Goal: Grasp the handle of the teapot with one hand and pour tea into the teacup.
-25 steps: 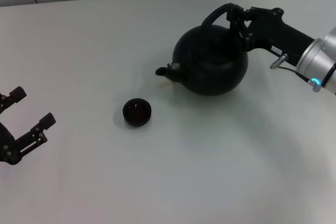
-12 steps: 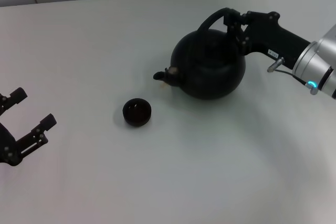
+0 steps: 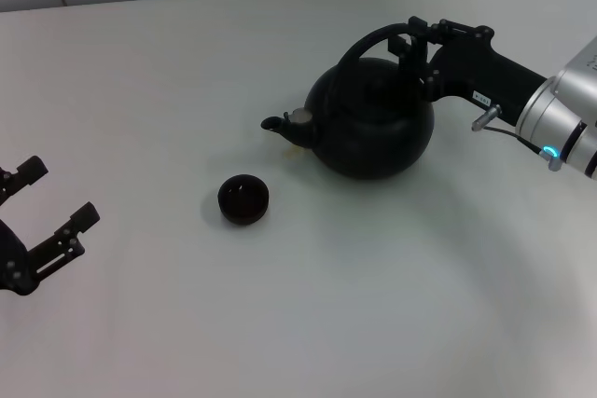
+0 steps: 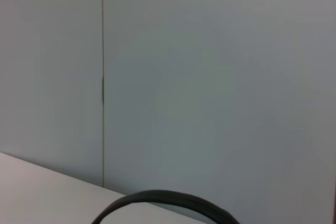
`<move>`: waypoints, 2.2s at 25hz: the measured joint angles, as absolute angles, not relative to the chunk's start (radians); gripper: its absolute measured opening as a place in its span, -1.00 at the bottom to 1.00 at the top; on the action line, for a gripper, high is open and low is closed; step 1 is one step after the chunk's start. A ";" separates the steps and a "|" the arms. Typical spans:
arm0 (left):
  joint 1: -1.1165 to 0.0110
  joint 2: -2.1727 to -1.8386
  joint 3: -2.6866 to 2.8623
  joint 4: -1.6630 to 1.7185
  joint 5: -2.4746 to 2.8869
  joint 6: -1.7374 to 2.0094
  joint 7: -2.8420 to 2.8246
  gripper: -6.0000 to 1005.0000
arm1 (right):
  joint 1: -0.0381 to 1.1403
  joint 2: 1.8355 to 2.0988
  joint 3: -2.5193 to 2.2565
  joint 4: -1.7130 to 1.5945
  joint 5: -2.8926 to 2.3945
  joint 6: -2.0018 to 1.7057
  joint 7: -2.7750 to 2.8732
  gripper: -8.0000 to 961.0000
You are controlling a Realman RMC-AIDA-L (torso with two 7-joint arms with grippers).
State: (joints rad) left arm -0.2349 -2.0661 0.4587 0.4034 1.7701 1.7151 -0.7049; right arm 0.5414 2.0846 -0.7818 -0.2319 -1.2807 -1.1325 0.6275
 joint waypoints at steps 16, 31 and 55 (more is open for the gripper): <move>-0.243 -2.067 0.456 0.403 1.769 1.708 -0.706 0.60 | 0.475 2.086 -0.773 -0.226 -1.280 -1.261 0.576 0.54; -0.250 -2.065 0.457 0.377 1.770 1.711 -0.707 0.60 | 0.234 2.083 -0.693 -0.197 -1.265 -1.489 0.529 0.54; -0.265 -2.063 0.509 0.366 1.780 1.713 -0.710 0.60 | 0.295 2.074 -0.707 -0.373 -1.678 -1.638 0.808 0.54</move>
